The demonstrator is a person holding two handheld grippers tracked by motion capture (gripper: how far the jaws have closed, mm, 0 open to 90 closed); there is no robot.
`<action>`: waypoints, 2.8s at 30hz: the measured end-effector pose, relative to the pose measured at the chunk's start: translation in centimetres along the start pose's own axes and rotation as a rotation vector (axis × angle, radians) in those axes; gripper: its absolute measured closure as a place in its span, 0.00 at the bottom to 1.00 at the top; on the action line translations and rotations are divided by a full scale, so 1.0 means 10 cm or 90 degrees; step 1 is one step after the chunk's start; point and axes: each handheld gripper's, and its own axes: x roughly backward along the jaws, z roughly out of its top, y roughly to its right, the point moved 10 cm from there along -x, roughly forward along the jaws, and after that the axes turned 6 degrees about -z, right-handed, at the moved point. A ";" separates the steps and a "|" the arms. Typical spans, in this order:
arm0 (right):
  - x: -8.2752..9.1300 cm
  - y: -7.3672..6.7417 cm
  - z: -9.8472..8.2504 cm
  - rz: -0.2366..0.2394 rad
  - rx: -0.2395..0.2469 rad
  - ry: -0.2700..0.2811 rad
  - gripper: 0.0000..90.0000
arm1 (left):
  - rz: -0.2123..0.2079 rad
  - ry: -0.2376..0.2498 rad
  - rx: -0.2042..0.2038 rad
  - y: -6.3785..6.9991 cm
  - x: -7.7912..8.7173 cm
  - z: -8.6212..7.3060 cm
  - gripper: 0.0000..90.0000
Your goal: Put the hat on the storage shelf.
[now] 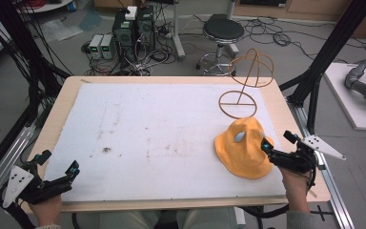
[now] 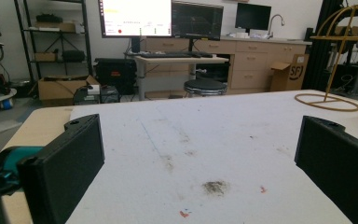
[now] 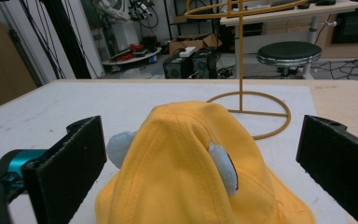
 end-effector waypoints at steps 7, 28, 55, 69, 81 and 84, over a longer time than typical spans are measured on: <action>-0.01 -0.01 -0.02 0.000 0.005 -0.006 0.01 | -0.005 0.003 0.004 0.01 0.00 0.00 0.02; -0.14 0.04 -0.24 -0.019 0.025 -0.037 0.01 | -0.006 0.000 0.006 0.01 0.00 -0.01 0.02; -0.48 0.10 -0.44 -0.029 0.084 -0.089 0.05 | -0.019 -0.004 0.001 0.09 -0.03 -0.01 0.02; -0.48 0.00 -0.46 0.037 0.092 -0.096 0.35 | -0.016 -0.003 0.005 0.08 -0.02 -0.01 0.02; -0.46 0.02 -0.46 0.032 0.093 -0.098 0.60 | -0.015 -0.003 0.004 0.07 -0.01 -0.01 0.02; -0.46 0.05 -0.47 0.023 0.103 -0.100 0.69 | -0.014 -0.004 0.004 0.07 -0.02 -0.01 0.02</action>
